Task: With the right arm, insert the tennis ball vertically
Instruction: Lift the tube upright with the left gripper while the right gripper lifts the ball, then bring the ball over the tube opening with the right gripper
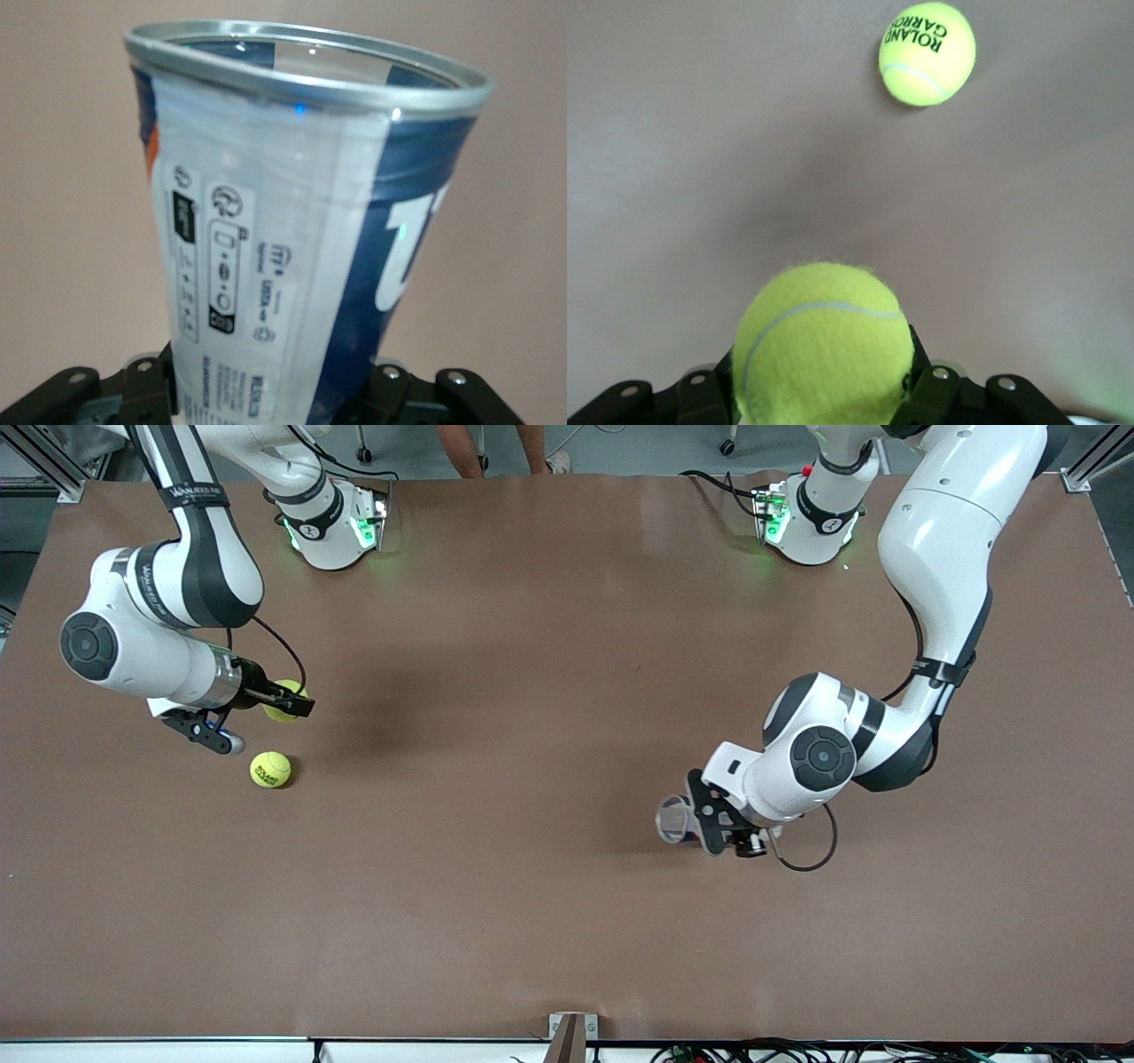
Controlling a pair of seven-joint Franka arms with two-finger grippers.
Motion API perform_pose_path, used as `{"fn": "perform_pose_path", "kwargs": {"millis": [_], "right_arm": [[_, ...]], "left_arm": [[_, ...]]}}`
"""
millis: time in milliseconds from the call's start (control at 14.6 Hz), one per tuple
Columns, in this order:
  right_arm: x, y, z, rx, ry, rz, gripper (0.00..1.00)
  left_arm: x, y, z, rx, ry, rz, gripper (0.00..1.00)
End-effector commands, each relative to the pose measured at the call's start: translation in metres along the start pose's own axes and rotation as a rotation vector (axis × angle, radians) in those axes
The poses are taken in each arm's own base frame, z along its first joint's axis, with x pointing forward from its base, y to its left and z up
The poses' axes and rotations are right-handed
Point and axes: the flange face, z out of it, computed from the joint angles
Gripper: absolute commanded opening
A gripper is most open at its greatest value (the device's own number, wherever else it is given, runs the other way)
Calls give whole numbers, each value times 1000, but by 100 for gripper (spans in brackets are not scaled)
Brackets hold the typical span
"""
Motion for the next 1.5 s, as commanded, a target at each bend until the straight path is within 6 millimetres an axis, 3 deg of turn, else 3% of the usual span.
{"fn": "perform_pose_path", "kwargs": {"millis": [0, 205, 410, 547, 821, 1094, 1436], "right_arm": [[-13, -24, -19, 32, -16, 86, 0], [-23, -56, -42, 78, -25, 146, 0], [-32, -101, -62, 116, -36, 199, 0], [-39, -128, -64, 150, -64, 246, 0], [-55, -185, -71, 185, -83, 327, 0], [-54, -235, -73, 220, -102, 414, 0], [-42, -272, -62, 234, -123, 527, 0]], "left_arm": [[26, 6, -10, 12, 157, -21, 63], [48, 13, 6, 6, 289, -68, 64], [71, 25, 23, 55, 382, -65, 64], [89, 38, 36, 83, 449, -74, 64], [103, 65, 73, 127, 563, -103, 63], [119, 88, 99, 127, 691, -181, 63], [133, 121, 109, 183, 807, -213, 62]]}}
